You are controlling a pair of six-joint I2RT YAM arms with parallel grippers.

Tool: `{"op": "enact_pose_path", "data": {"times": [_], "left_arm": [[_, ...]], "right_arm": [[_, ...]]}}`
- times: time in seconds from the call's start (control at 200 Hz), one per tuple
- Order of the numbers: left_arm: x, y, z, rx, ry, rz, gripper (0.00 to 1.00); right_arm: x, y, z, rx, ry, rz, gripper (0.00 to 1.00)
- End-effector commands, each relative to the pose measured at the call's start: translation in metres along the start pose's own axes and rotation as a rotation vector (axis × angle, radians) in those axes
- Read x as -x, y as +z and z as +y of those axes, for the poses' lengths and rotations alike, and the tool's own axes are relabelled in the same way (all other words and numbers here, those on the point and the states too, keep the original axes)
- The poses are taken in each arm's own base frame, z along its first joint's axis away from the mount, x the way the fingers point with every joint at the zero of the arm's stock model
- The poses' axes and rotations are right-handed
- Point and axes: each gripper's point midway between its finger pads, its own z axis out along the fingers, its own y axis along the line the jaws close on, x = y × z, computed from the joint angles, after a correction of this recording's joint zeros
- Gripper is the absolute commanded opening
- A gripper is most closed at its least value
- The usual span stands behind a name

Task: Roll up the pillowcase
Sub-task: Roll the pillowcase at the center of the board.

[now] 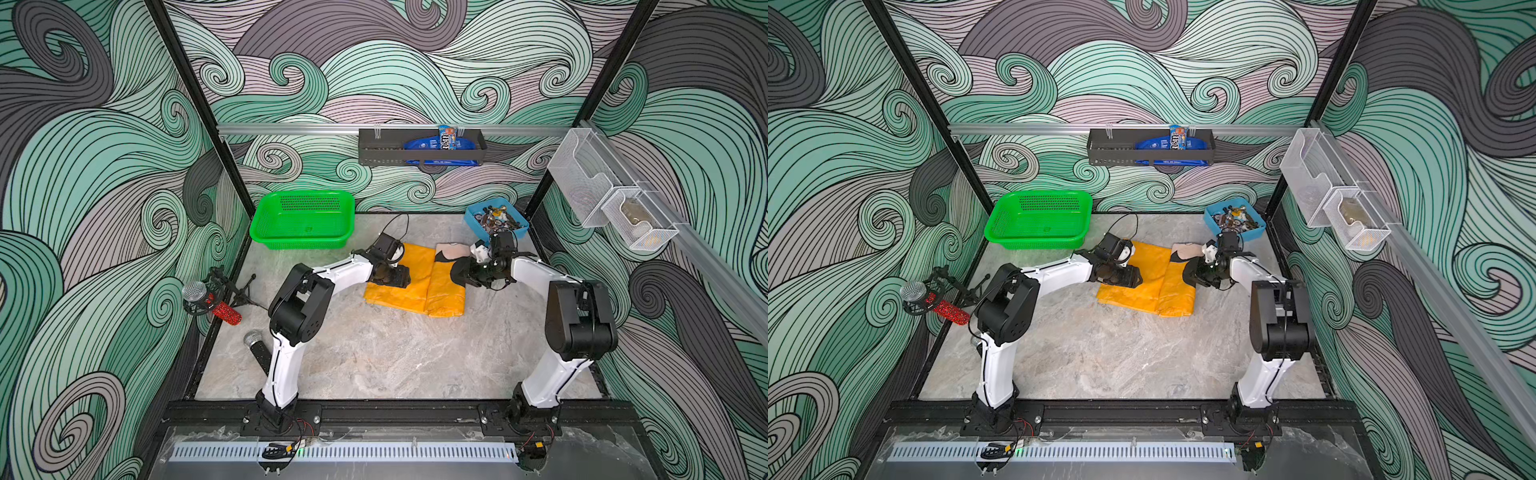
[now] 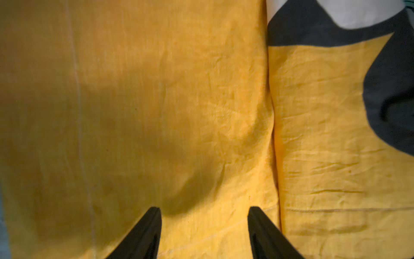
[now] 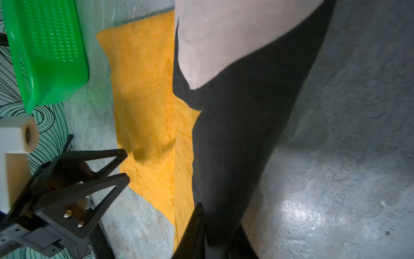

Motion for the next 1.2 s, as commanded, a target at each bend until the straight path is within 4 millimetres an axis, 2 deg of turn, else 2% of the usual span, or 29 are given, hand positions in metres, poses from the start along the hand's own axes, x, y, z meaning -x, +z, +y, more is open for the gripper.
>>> {"op": "enact_pose_path", "data": {"times": [0.0, 0.13, 0.415, 0.625, 0.765, 0.926, 1.036, 1.196], "left_arm": [[0.005, -0.003, 0.002, -0.022, -0.015, -0.022, 0.65], [0.000, -0.003, 0.012, -0.016, -0.029, -0.017, 0.65], [-0.009, -0.004, 0.025, -0.023, -0.053, -0.010, 0.65], [-0.009, -0.010, 0.026, -0.029, -0.055, -0.019, 0.64], [0.001, -0.028, 0.023, -0.029, -0.059, -0.045, 0.65], [0.004, -0.047, 0.019, -0.018, -0.071, -0.053, 0.64], [0.004, -0.058, 0.019, -0.006, -0.077, -0.058, 0.65], [0.009, -0.069, 0.009, -0.043, -0.082, -0.079, 0.65]], "right_arm": [[0.008, -0.009, 0.016, -0.001, -0.003, -0.016, 0.29], [0.011, -0.008, 0.039, 0.046, -0.008, -0.011, 0.40], [0.013, -0.002, 0.093, 0.109, -0.067, -0.005, 0.44], [0.007, 0.020, 0.127, 0.134, -0.140, 0.031, 0.44], [0.010, 0.040, 0.140, 0.141, -0.174, 0.051, 0.45], [0.024, 0.059, 0.157, 0.152, -0.220, 0.043, 0.45], [0.034, 0.074, 0.159, 0.148, -0.232, 0.040, 0.44], [0.051, 0.081, 0.158, 0.138, -0.257, 0.011, 0.44]]}}
